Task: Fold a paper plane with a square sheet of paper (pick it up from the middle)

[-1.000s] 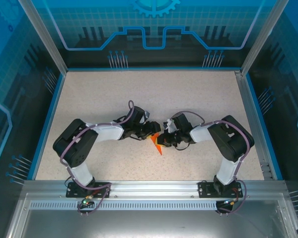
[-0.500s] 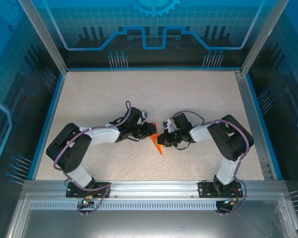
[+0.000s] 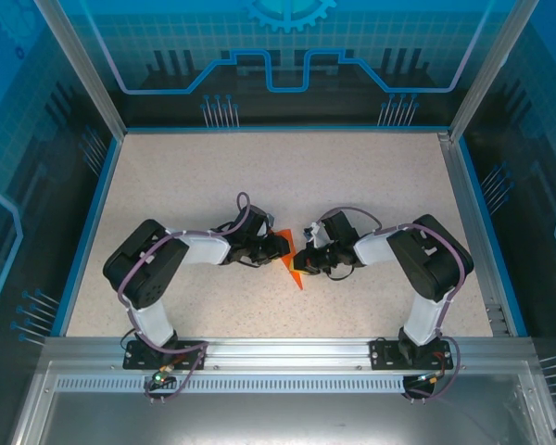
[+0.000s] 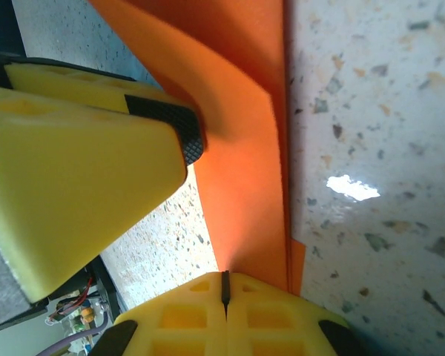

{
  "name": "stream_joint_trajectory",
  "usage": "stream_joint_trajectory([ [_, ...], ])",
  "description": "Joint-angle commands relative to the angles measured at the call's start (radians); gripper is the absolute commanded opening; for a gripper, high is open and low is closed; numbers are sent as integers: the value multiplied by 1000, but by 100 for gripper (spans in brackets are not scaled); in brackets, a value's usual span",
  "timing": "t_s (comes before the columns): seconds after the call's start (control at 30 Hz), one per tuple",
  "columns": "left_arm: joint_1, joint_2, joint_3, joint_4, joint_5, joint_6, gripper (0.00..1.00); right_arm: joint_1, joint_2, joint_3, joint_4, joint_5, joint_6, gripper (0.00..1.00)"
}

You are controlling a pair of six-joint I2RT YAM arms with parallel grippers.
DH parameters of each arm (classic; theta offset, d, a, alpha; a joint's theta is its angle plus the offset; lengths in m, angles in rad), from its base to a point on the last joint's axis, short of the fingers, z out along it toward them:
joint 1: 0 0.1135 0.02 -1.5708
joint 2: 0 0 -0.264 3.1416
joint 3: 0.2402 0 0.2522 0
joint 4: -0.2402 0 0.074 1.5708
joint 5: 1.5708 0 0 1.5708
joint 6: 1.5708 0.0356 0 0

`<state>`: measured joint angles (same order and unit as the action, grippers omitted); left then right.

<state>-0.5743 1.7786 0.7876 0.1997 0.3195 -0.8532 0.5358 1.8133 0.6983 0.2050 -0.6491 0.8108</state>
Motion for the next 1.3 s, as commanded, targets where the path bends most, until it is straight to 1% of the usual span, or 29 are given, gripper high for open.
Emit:
stream_joint_trajectory([
  [0.0, 24, 26, 32, 23, -29, 44, 29, -4, 84, -41, -191, 91, -49, 1],
  [0.4, 60, 51, 91, -44, -21, 95, 28, -4, 119, -45, -261, 91, -127, 0],
  [0.73, 91, 93, 156, -89, -7, 145, 28, -8, 114, -39, -320, 82, -204, 0],
  [1.27, 148, 159, 190, -145, 2, 174, 27, -45, 84, -54, -376, 62, -287, 0],
])
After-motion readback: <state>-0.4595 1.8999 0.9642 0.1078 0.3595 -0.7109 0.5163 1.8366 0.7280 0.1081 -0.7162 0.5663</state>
